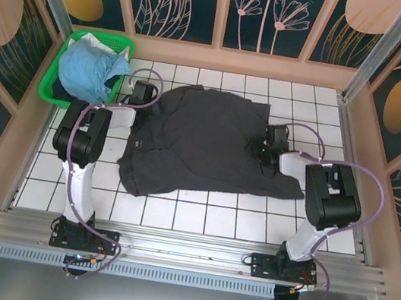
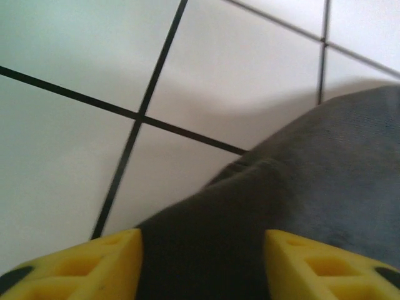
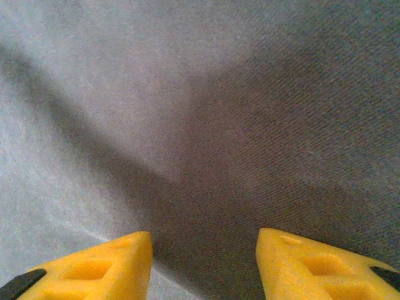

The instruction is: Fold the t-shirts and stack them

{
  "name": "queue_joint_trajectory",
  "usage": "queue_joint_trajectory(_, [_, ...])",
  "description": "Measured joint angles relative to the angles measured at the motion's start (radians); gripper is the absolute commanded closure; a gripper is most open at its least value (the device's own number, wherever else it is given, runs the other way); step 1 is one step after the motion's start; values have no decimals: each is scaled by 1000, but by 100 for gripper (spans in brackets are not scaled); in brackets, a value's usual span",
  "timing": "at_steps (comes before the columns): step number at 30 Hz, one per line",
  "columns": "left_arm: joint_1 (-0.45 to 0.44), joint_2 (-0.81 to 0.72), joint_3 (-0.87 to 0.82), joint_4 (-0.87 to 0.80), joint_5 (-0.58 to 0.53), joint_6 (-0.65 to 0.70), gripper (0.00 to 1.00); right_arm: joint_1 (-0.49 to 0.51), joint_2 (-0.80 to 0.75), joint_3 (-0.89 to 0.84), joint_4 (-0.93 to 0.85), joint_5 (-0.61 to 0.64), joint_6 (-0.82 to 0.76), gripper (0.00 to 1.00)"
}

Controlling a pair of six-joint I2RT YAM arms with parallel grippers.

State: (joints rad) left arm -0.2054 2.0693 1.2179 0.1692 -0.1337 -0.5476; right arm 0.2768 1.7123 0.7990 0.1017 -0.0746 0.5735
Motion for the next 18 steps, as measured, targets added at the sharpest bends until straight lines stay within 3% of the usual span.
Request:
queue_joint_trajectory(8, [50, -15, -52, 27, 82, 14, 62, -5, -270, -262, -4, -2, 105, 47])
queue_joint_trajectory(14, [51, -87, -138, 19, 100, 18, 58, -61, -369, -201, -192, 30, 86, 47])
queue_joint_trajectory(18, [51, -138, -169, -19, 107, 23, 49, -133, -370, -36, -223, 51, 20, 55])
